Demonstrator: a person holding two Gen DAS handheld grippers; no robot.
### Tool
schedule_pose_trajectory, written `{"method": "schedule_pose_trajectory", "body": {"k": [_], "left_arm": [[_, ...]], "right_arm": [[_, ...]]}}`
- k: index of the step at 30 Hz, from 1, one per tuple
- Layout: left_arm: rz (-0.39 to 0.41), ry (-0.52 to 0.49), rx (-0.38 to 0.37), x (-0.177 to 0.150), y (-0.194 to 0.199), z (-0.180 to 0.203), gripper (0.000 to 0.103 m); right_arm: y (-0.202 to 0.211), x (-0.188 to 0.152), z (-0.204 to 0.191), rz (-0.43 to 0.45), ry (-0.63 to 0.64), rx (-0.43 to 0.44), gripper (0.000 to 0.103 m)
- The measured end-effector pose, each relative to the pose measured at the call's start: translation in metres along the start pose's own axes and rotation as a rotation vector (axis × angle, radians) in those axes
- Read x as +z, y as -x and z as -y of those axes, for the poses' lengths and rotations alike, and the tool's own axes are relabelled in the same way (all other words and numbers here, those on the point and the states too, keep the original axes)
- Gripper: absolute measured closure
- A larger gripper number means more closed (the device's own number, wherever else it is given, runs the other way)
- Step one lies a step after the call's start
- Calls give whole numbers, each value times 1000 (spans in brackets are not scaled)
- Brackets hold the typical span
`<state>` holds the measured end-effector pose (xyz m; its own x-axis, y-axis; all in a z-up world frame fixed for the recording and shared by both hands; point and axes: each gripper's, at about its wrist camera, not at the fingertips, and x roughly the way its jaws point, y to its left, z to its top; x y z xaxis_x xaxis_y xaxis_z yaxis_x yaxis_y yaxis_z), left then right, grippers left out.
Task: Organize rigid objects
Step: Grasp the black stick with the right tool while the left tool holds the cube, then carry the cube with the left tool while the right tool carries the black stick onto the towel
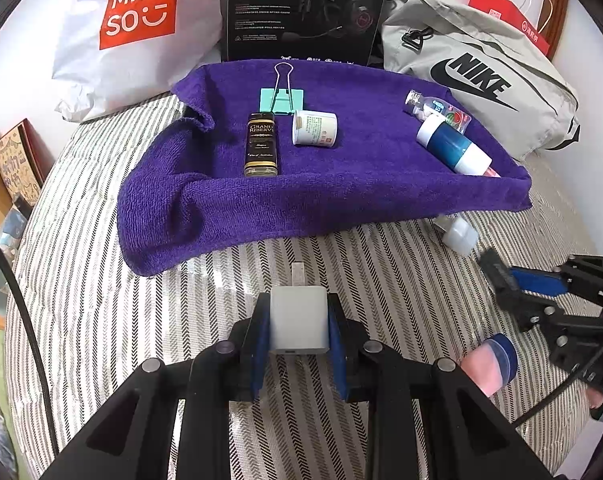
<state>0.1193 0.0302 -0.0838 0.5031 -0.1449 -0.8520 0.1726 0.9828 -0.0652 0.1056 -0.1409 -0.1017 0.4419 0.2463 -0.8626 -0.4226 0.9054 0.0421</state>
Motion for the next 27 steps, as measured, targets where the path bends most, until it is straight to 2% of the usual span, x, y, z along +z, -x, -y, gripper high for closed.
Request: {"method": "schedule_pose_trajectory", "body": {"k": [3,7,12,17,19,22,27], "left_arm": [[3,-4,11,-1,0,2,78],[6,-12,27,0,-1,4,78],[2,-11,34,1,-1,5,78],[-7,-17,45,0,2,7,78],[-9,-16,49,0,0,7,78],[-8,-17,56,-1,0,9,78],[2,-13,64,-2,0,11,78]], "right_arm": [[8,-12,16,-19,-30,-34,81],[16,-25,32,-21,-76,-32,81],[14,-25,24,-8,-33,-80,81],[19,-23,32,-17,-58,-46,82],[25,-25,33,-7,-56,-45,82],[19,-30,34,-37,-46,-62,81],[20,-34,31,-1,-36,-74,81]]}}
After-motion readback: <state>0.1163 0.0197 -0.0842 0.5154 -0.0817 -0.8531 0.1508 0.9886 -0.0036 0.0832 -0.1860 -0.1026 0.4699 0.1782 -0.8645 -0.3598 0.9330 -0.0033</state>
